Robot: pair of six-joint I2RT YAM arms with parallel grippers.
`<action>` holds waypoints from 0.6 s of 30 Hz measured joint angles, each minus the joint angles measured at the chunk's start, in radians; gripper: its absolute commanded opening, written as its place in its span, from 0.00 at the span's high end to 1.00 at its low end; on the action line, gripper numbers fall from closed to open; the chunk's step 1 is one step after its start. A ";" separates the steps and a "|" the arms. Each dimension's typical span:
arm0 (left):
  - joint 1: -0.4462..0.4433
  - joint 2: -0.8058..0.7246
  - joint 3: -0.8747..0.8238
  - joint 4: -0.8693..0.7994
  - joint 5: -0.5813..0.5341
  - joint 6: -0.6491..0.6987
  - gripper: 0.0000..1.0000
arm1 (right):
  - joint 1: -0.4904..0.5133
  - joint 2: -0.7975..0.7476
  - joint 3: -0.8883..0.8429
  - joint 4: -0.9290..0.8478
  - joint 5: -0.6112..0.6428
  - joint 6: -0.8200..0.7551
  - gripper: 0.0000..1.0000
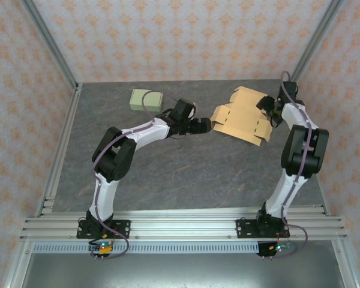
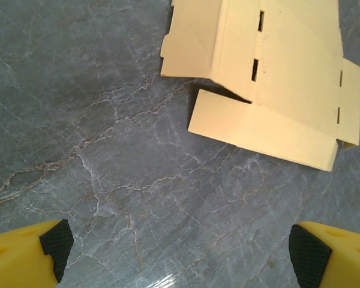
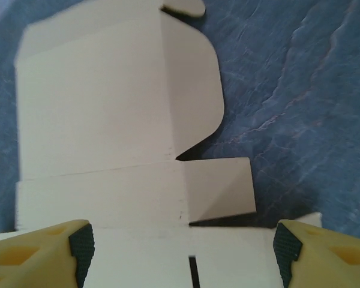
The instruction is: Fold the paper box
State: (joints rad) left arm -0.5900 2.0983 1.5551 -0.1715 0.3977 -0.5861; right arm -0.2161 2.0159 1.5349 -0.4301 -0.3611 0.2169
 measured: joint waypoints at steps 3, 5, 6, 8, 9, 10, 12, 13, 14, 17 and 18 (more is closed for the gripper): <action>-0.006 0.000 0.000 0.006 -0.001 0.001 0.04 | -0.001 0.091 0.062 -0.053 -0.053 -0.039 0.22; -0.006 0.000 0.000 0.005 -0.001 0.001 0.04 | -0.001 0.135 0.103 -0.084 -0.085 -0.062 0.24; -0.006 0.000 0.000 0.005 -0.002 0.002 0.04 | -0.001 0.148 0.117 -0.096 -0.101 -0.073 0.25; -0.006 0.000 0.000 0.005 -0.005 0.004 0.04 | -0.001 0.154 0.128 -0.116 -0.132 -0.096 0.25; -0.006 0.000 0.000 0.004 -0.005 0.005 0.04 | -0.001 0.154 0.128 -0.129 -0.148 -0.107 0.26; -0.006 0.000 0.000 0.002 -0.010 0.009 0.04 | -0.001 0.154 0.127 -0.135 -0.163 -0.117 0.26; -0.006 0.000 0.000 0.000 -0.013 0.013 0.04 | -0.001 0.154 0.112 -0.138 -0.205 -0.137 0.27; -0.006 0.000 0.000 -0.002 -0.016 0.013 0.04 | -0.001 0.152 0.099 -0.138 -0.226 -0.146 0.29; -0.006 0.000 0.000 -0.006 -0.018 0.016 0.04 | -0.001 0.146 0.076 -0.138 -0.259 -0.156 0.30; -0.006 0.000 -0.002 -0.016 -0.024 0.020 0.04 | -0.001 0.105 0.007 -0.138 -0.354 -0.170 0.33; -0.006 0.000 -0.007 -0.016 -0.028 0.020 0.04 | 0.000 0.084 -0.027 -0.135 -0.388 -0.169 0.33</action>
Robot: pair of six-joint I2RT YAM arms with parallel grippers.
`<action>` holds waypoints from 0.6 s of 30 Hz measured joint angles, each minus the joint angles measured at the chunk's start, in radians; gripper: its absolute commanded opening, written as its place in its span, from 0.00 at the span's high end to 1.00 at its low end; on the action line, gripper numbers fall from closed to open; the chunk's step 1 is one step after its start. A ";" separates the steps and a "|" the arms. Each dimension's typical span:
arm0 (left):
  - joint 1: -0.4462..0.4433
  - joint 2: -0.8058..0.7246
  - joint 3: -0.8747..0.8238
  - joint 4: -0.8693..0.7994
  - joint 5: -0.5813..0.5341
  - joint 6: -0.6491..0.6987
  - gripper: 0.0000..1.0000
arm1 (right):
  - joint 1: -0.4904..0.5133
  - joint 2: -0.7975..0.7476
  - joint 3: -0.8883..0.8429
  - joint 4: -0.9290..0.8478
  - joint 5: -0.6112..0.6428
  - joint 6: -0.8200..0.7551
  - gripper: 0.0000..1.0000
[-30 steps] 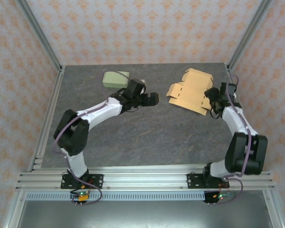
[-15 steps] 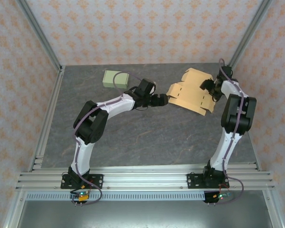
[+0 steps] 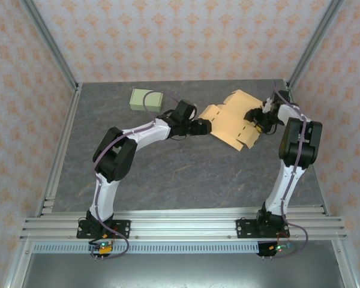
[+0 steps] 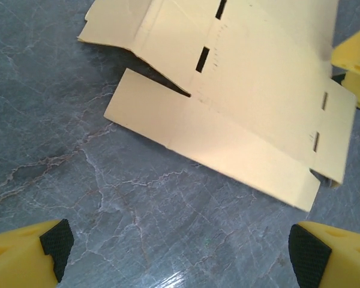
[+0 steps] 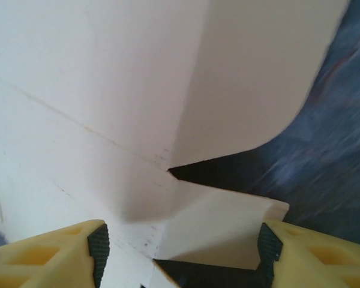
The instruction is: Fold the paper box
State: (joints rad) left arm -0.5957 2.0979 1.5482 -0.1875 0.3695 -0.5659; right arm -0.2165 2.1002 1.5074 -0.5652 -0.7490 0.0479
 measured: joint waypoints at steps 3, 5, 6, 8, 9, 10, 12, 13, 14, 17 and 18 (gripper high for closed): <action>0.004 0.000 -0.024 -0.004 -0.009 0.000 0.04 | 0.014 -0.059 -0.111 0.019 -0.077 0.021 0.33; 0.009 0.000 -0.042 -0.009 -0.010 0.007 0.04 | 0.038 -0.077 -0.150 0.019 -0.107 0.026 0.33; 0.013 0.000 -0.051 -0.011 -0.011 0.014 0.04 | 0.057 -0.082 -0.163 0.024 -0.121 0.029 0.34; 0.023 -0.001 -0.067 -0.011 -0.011 0.023 0.04 | 0.094 -0.091 -0.188 0.042 -0.143 0.040 0.34; 0.029 -0.003 -0.077 -0.011 -0.011 0.027 0.04 | 0.114 -0.101 -0.209 0.058 -0.156 0.049 0.35; 0.034 -0.005 -0.087 -0.013 -0.012 0.034 0.04 | 0.131 -0.111 -0.229 0.071 -0.169 0.056 0.35; 0.044 -0.012 -0.105 -0.019 -0.014 0.043 0.04 | 0.161 -0.139 -0.276 0.099 -0.198 0.077 0.37; 0.049 -0.014 -0.110 -0.021 -0.015 0.045 0.04 | 0.171 -0.152 -0.297 0.114 -0.210 0.086 0.38; 0.054 -0.016 -0.114 -0.024 -0.015 0.045 0.04 | 0.181 -0.164 -0.316 0.126 -0.222 0.094 0.39; 0.062 -0.018 -0.118 -0.024 -0.014 0.045 0.04 | 0.206 -0.192 -0.353 0.164 -0.249 0.119 0.44; 0.063 -0.018 -0.119 -0.024 -0.014 0.044 0.04 | 0.213 -0.198 -0.361 0.175 -0.256 0.126 0.45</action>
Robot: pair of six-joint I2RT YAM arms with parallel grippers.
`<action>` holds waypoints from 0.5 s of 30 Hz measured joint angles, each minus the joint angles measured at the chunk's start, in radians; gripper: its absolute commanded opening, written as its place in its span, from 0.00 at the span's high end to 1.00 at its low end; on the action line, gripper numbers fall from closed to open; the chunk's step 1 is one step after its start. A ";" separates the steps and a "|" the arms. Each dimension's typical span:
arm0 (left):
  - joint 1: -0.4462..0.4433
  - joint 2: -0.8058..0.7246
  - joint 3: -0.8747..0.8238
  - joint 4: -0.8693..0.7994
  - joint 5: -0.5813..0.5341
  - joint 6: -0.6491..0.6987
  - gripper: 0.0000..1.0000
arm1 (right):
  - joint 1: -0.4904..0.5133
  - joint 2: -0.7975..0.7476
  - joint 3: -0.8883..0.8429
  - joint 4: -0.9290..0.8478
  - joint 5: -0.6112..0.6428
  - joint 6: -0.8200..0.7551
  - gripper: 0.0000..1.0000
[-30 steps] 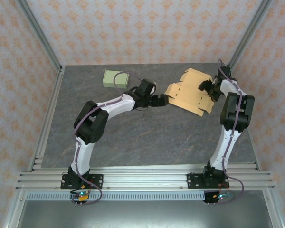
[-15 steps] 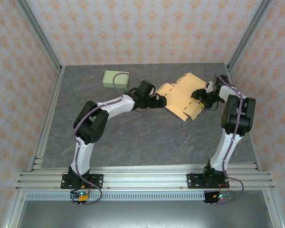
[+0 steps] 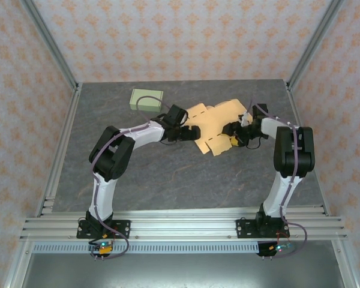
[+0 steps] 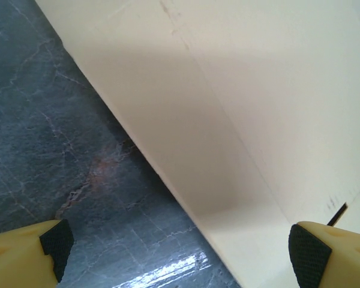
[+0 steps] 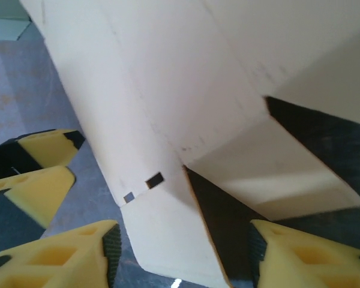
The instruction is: Fold the paper box
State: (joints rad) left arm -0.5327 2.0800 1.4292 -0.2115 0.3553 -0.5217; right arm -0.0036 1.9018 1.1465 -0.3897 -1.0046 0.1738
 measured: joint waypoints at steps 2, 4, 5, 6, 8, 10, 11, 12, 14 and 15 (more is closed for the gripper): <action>0.000 0.000 -0.006 0.007 0.004 -0.001 0.05 | 0.014 -0.010 -0.012 0.024 -0.017 0.019 0.51; -0.002 0.000 -0.013 0.015 0.008 -0.003 0.05 | 0.026 -0.011 -0.013 0.043 -0.032 0.031 0.55; -0.002 0.000 -0.015 0.018 0.010 -0.003 0.05 | 0.031 -0.012 -0.013 0.052 -0.040 0.038 0.57; -0.002 0.000 -0.017 0.021 0.013 -0.003 0.05 | 0.034 -0.012 -0.013 0.060 -0.047 0.045 0.57; -0.002 0.000 -0.019 0.026 0.017 -0.003 0.05 | 0.037 -0.012 -0.013 0.079 -0.060 0.059 0.57; -0.002 -0.001 -0.027 0.042 0.027 -0.011 0.05 | 0.039 -0.012 -0.014 0.096 -0.069 0.074 0.57; -0.002 -0.004 -0.034 0.051 0.029 -0.016 0.05 | 0.041 -0.012 -0.014 0.101 -0.070 0.079 0.57; -0.001 -0.008 -0.040 0.059 0.032 -0.023 0.05 | 0.042 -0.012 -0.014 0.106 -0.071 0.085 0.55; -0.002 -0.013 -0.050 0.071 0.039 -0.033 0.06 | 0.045 -0.012 -0.015 0.113 -0.069 0.095 0.53; -0.002 -0.014 -0.051 0.073 0.042 -0.037 0.06 | 0.045 -0.012 -0.016 0.114 -0.069 0.097 0.51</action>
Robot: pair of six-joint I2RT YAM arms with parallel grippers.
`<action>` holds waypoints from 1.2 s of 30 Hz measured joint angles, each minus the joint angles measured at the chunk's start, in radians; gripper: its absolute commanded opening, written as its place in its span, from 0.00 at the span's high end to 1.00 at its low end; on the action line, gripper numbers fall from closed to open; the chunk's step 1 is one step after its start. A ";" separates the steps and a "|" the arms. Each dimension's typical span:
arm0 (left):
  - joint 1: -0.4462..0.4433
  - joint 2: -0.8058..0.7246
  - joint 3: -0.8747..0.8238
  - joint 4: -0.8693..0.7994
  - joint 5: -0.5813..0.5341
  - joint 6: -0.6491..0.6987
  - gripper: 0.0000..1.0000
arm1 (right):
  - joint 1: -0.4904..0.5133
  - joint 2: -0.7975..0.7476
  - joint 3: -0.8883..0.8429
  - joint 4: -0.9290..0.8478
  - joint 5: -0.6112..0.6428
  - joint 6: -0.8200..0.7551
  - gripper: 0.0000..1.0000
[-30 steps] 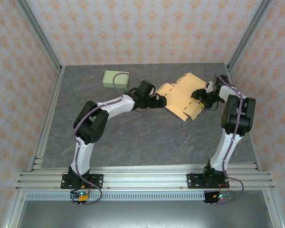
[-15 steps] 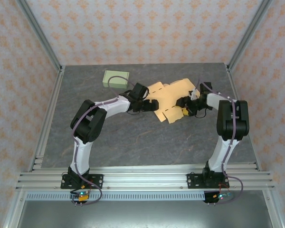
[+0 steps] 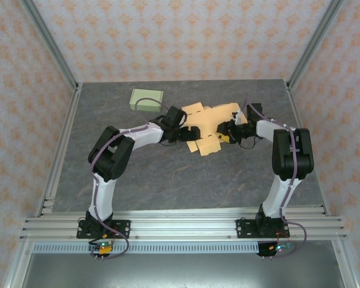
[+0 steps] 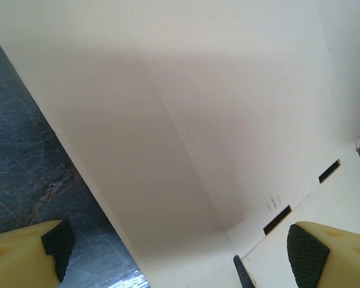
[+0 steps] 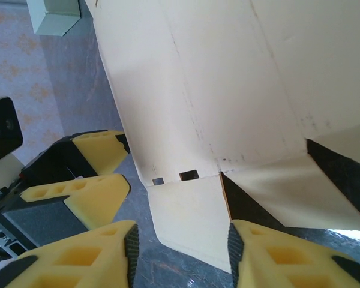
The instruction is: Fold the paper box
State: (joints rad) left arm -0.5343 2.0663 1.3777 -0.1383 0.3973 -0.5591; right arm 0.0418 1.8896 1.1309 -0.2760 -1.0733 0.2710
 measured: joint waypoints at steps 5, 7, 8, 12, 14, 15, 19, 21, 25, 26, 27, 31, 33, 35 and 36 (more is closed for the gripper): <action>0.000 -0.001 -0.001 0.010 0.015 -0.019 0.06 | 0.005 -0.005 -0.040 0.008 0.042 0.005 0.44; 0.000 -0.001 -0.001 0.010 0.015 -0.019 0.06 | 0.005 -0.006 -0.069 0.008 0.052 0.005 0.44; 0.000 -0.001 -0.001 0.010 0.015 -0.020 0.07 | 0.005 -0.006 -0.080 0.007 0.053 0.006 0.44; 0.000 -0.001 -0.001 0.012 0.017 -0.028 0.08 | 0.021 -0.005 -0.085 0.028 0.054 0.014 0.49; 0.000 -0.001 -0.001 0.019 0.019 -0.036 0.08 | 0.045 -0.005 -0.090 0.060 0.043 0.030 0.53; 0.000 -0.001 -0.001 0.023 0.022 -0.039 0.08 | 0.056 -0.005 -0.094 0.079 0.032 0.041 0.55; 0.005 -0.007 -0.013 0.039 0.027 -0.046 0.09 | 0.090 -0.005 -0.126 0.172 -0.012 0.105 0.61; 0.007 -0.023 -0.035 0.046 0.031 -0.046 0.09 | 0.093 -0.005 -0.145 0.227 -0.031 0.148 0.64; 0.014 -0.058 -0.053 0.056 0.043 -0.052 0.09 | 0.111 -0.005 -0.165 0.323 -0.054 0.224 0.69; 0.019 -0.063 -0.054 0.062 0.047 -0.059 0.09 | 0.118 -0.005 -0.165 0.336 -0.056 0.234 0.71; 0.023 -0.070 -0.060 0.073 0.053 -0.068 0.09 | 0.127 -0.006 -0.166 0.351 -0.058 0.245 0.73; 0.053 -0.116 -0.114 0.094 0.068 -0.095 0.09 | 0.144 -0.030 -0.186 0.380 -0.069 0.277 0.82; 0.073 -0.160 -0.153 0.095 0.071 -0.099 0.08 | 0.144 -0.054 -0.196 0.383 -0.073 0.291 0.84; 0.097 -0.218 -0.190 0.097 0.069 -0.100 0.07 | 0.143 -0.086 -0.210 0.393 -0.078 0.313 0.88; 0.114 -0.262 -0.212 0.098 0.064 -0.099 0.07 | 0.143 -0.108 -0.217 0.397 -0.080 0.324 0.90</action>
State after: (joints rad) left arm -0.4206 1.8038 1.1652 -0.0406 0.4618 -0.6582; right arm 0.1852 1.7821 0.9134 0.1215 -1.1534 0.5949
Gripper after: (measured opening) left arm 0.928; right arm 0.137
